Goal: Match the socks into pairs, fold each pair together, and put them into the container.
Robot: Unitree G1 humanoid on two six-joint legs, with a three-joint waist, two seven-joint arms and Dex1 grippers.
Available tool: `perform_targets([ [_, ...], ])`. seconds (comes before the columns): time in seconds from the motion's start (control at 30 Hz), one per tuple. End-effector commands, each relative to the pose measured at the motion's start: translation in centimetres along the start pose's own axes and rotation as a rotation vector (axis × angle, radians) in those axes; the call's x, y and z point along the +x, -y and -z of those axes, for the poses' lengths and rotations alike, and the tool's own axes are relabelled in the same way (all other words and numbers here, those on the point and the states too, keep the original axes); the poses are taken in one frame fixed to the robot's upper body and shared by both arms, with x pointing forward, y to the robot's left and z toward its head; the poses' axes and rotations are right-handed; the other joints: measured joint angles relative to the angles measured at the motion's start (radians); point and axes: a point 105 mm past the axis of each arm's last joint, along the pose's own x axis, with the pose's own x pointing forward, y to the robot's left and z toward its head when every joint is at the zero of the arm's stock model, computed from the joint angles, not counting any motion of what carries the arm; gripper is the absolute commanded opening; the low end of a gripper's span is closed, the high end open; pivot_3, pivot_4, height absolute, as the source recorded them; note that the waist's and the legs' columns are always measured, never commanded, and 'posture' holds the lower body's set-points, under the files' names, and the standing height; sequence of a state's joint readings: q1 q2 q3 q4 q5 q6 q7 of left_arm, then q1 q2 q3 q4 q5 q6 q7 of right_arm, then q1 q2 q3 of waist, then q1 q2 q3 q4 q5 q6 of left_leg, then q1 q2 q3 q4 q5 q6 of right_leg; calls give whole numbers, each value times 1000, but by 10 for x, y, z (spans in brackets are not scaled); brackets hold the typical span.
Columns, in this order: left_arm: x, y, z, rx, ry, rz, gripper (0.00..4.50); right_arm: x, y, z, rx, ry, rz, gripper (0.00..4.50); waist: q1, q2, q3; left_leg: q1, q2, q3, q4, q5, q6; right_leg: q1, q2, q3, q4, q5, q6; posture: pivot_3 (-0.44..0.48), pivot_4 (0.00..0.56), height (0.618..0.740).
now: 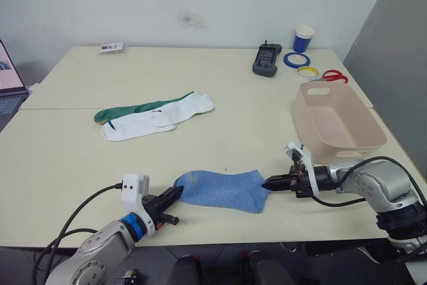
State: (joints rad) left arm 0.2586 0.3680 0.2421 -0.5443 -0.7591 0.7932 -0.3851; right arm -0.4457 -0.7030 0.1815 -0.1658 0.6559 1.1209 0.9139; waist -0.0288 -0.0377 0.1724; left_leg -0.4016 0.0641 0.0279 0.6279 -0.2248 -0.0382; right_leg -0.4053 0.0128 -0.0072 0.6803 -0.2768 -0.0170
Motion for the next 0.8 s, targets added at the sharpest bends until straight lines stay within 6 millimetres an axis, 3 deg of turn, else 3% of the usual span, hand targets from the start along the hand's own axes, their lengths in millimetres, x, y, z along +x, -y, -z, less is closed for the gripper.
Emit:
perform_targets([
  [0.03,1,4,-8,24,34,23,0,-3,-1,-10,-43,24,3,30,0,0,0,0,0,0,0,0,0,0,0,0,0,0,0,0,150,740],
  [0.43,1,4,-9,19,37,30,0,-2,2,-12,-56,41,17,30,0,0,0,0,0,0,0,0,0,0,0,0,0,0,0,0,150,740],
  [0.63,-7,4,-20,22,79,36,1916,-15,2,-22,-97,84,42,2112,0,0,0,0,0,0,0,0,0,0,0,0,0,0,0,0,150,740],
  [0.73,-16,1,-37,45,122,32,2883,-27,-9,-35,-134,131,22,3188,0,0,0,0,0,0,0,0,0,0,0,0,0,0,0,0,150,740],
  [0.8,-22,-1,-57,77,158,51,3560,-30,-23,-46,-216,164,-4,3220,0,0,1,0,0,-1,0,0,0,0,0,-1,0,0,0,0,150,740],
])
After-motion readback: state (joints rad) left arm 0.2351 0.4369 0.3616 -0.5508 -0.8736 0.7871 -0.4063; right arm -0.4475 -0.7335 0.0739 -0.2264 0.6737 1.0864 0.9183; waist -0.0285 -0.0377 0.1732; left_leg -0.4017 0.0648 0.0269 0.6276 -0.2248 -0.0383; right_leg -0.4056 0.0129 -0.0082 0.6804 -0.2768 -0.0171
